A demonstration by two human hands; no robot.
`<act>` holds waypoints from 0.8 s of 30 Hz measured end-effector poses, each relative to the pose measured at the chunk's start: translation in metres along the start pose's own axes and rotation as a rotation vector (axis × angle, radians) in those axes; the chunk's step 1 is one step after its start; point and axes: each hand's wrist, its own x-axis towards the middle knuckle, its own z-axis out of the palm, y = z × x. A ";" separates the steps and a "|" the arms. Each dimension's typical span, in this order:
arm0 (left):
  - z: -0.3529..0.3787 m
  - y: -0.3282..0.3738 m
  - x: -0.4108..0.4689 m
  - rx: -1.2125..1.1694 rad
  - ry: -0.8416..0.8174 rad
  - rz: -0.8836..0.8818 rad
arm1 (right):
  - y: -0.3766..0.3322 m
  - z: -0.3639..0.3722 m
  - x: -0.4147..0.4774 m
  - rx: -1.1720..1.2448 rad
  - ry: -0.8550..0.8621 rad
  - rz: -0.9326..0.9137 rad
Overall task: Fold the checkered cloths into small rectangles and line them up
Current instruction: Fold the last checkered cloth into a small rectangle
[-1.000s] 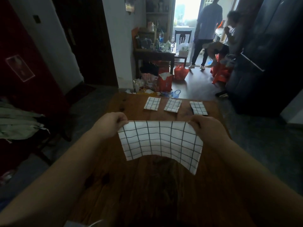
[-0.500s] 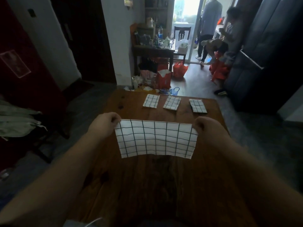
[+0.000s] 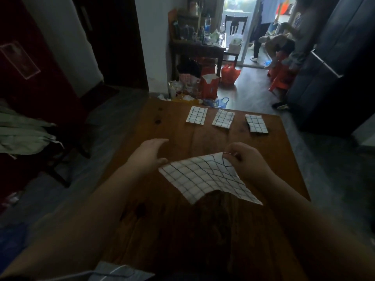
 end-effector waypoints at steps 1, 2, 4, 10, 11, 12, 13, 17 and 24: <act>0.000 0.007 -0.001 -0.008 -0.025 0.087 | -0.008 0.003 0.000 0.009 -0.021 -0.003; 0.001 0.014 -0.002 -0.016 -0.050 0.171 | -0.016 0.006 0.000 0.016 -0.039 -0.006; 0.006 0.030 -0.003 -0.049 -0.108 0.300 | -0.030 0.013 -0.001 0.047 -0.080 -0.012; 0.024 0.040 -0.001 -0.331 -0.277 0.437 | -0.058 0.026 -0.004 0.045 -0.118 -0.045; 0.025 0.036 -0.001 -0.338 -0.262 0.460 | -0.061 0.026 -0.006 0.065 -0.101 -0.032; 0.025 0.032 -0.002 -0.336 -0.248 0.472 | -0.064 0.027 -0.007 0.086 -0.085 -0.011; 0.025 0.028 -0.001 -0.331 -0.243 0.471 | -0.066 0.027 -0.009 0.107 -0.073 0.013; 0.020 0.011 0.000 -0.308 -0.266 0.447 | -0.070 0.033 -0.012 0.211 -0.043 0.132; -0.004 -0.013 0.002 -0.319 -0.275 0.411 | -0.080 0.044 -0.010 0.398 -0.004 0.219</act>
